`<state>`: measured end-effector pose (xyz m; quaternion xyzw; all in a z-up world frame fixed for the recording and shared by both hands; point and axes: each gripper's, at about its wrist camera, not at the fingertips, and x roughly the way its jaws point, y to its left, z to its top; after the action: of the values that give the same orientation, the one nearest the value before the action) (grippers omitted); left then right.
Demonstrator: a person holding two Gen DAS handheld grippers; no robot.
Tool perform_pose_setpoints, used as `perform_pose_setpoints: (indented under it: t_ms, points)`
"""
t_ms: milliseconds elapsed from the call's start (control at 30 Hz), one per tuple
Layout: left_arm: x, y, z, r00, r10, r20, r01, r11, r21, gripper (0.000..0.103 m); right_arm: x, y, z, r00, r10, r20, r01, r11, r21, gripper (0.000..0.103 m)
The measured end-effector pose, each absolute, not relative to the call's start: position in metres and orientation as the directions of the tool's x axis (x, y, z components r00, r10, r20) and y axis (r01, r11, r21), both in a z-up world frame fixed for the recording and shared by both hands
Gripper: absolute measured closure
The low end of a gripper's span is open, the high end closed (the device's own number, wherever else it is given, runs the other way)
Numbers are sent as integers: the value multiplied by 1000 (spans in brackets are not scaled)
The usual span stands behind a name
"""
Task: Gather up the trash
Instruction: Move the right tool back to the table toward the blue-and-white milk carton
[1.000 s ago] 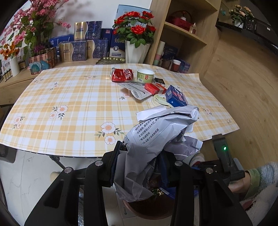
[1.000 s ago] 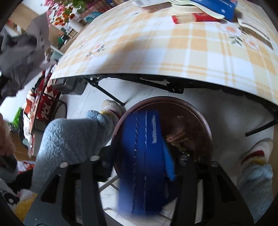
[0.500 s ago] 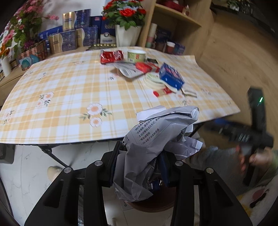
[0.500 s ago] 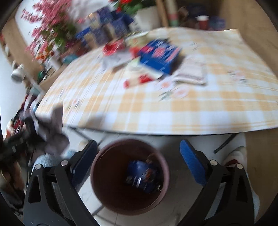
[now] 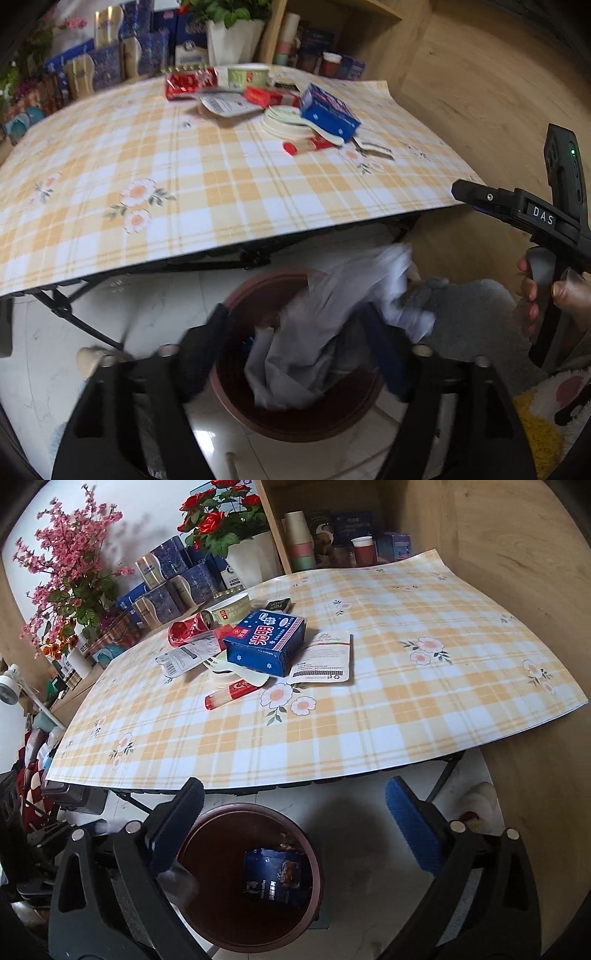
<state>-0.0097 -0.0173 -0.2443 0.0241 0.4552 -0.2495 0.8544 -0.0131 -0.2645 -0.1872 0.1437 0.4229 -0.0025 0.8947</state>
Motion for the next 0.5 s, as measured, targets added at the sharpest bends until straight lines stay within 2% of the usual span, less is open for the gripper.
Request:
perform_pose_setpoints:
  t_ms: [67, 133, 500]
  points:
    - [-10, -15, -243, 493, -355, -795, 411, 900, -147, 14, -12, -263, -188, 637, 107, -763, 130, 961, 244, 6]
    - [-8, -10, -243, 514, -313, -799, 368, 921, -124, 13, -11, -261, -189, 631, 107, -769, 129, 962, 240, 6]
    - [8, 51, -221, 649, -186, -738, 95, 982, -164, 9, -5, -260, -188, 622, 105, -776, 118, 967, 226, 6]
